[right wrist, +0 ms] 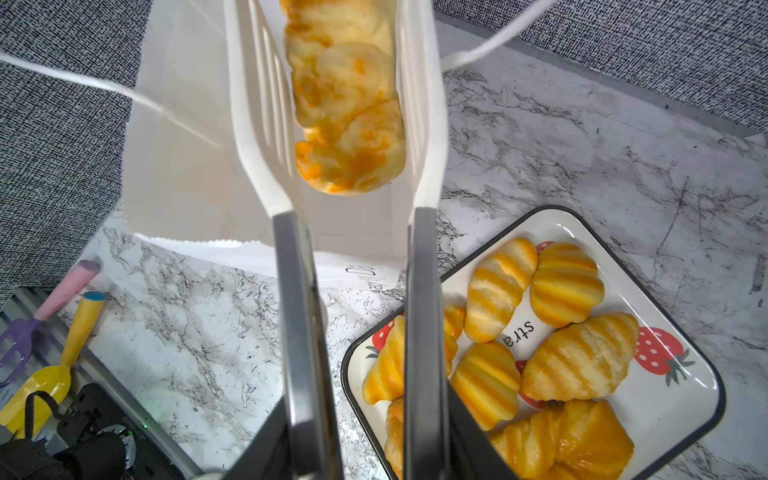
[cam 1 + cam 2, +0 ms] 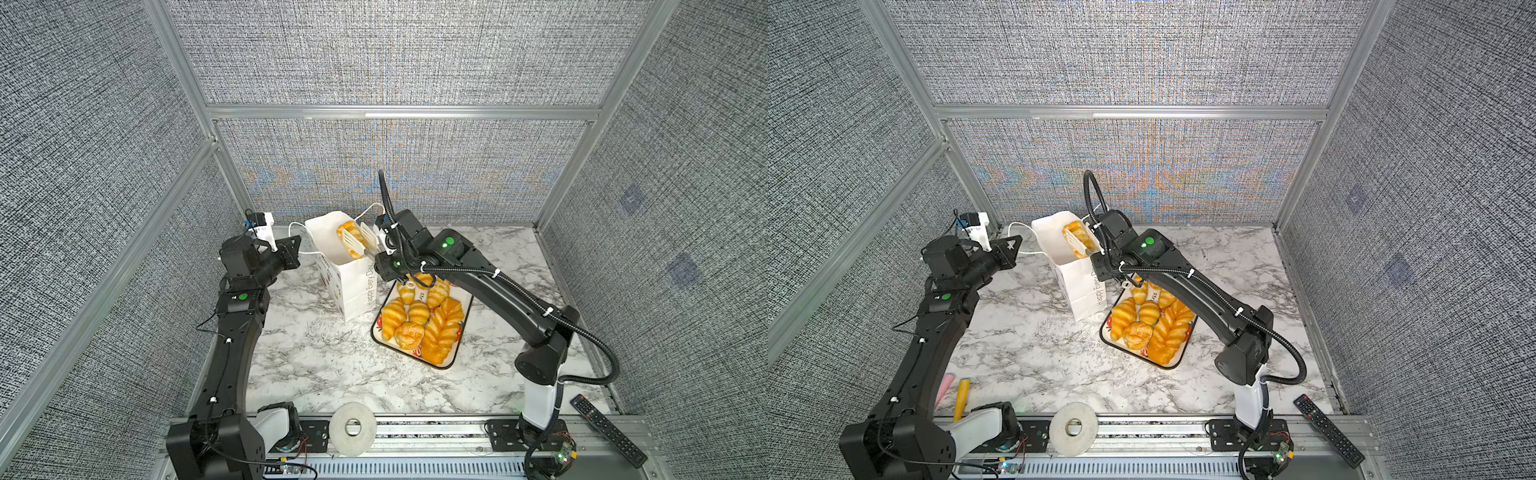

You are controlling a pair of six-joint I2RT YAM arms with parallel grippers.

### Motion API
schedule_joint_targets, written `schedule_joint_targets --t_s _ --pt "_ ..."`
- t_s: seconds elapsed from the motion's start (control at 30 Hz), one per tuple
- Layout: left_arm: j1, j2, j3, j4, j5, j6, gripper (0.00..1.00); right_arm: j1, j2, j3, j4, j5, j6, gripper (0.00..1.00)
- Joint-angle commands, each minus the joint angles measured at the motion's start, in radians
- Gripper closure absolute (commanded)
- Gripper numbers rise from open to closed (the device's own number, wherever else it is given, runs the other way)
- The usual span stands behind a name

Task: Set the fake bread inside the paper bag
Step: 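Open the tongs with the right gripper to drop the bread into the bag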

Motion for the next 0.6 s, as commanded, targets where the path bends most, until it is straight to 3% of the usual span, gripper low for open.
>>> schedule_joint_targets --t_s 0.0,0.23,0.57 --pt "0.003 0.004 -0.004 0.033 0.019 -0.004 1.0 0.002 0.002 0.017 0.011 -0.011 0.006 0.53" --pt "0.003 0.003 -0.006 0.038 0.023 -0.007 1.0 0.004 0.006 0.036 0.004 -0.016 0.004 0.47" --pt "0.003 0.011 -0.006 0.04 0.031 -0.01 1.0 0.007 0.01 0.078 -0.011 -0.018 -0.003 0.46"
